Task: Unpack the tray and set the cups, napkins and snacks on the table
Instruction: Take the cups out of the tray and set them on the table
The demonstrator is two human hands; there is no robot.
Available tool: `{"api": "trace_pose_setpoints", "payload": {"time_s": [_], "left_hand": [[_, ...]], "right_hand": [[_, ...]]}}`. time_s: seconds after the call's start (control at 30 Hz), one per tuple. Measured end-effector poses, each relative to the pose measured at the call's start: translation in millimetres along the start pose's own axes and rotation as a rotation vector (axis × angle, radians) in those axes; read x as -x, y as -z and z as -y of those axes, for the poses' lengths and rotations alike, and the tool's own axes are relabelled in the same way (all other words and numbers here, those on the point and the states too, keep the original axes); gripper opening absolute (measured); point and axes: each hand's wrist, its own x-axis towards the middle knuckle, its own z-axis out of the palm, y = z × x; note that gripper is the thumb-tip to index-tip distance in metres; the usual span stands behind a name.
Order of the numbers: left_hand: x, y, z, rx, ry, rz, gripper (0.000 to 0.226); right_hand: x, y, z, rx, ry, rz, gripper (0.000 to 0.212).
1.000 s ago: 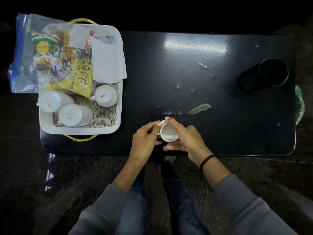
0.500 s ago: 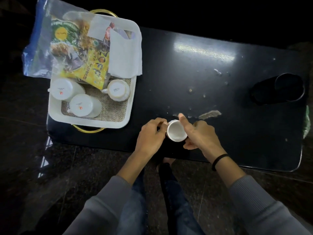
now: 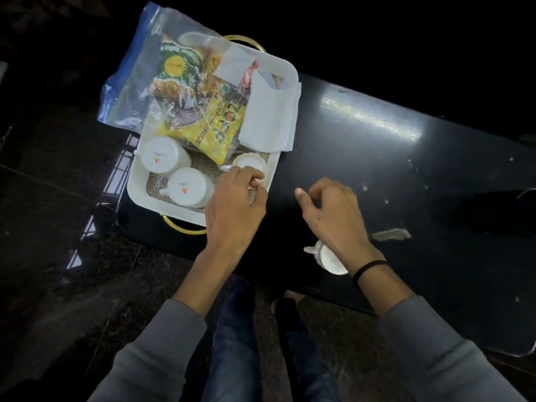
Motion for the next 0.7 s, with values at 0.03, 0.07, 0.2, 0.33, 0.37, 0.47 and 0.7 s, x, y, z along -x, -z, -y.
{"api": "trace_pose_setpoints", "payload": {"time_s": [0.03, 0.07, 0.2, 0.33, 0.37, 0.47, 0.7], "left_hand": [[-4.6, 3.6, 4.0, -0.041, -0.031, -0.032, 0.028], [-8.7, 6.2, 7.7, -0.072, -0.052, -0.041, 0.038], [-30.2, 12.1, 24.0, -0.060, -0.028, 0.116, 0.063], [-44.4, 12.2, 32.8, -0.150, -0.069, 0.244, 0.063], [-48.1, 12.5, 33.6, -0.178, -0.081, 0.256, 0.064], [-55.9, 14.7, 35.4, -0.246, -0.119, 0.301, 0.065], [-66.2, 42.0, 34.4, -0.030, -0.199, 0.422, 0.071]], "right_hand": [[-6.6, -4.1, 10.6, -0.024, 0.058, 0.009, 0.027], [-12.4, -8.0, 20.3, -0.046, 0.121, 0.027, 0.024], [-34.3, -24.6, 52.9, -0.086, 0.316, 0.155, 0.044], [-51.8, -37.7, 61.2, 0.056, 0.411, 0.224, 0.067], [-55.2, -39.8, 60.5, 0.076, 0.424, 0.228, 0.068], [-60.4, -42.9, 54.8, 0.090, 0.448, 0.214, 0.064], [-47.8, -16.9, 34.3, -0.273, 0.401, 0.178, 0.060]]}}
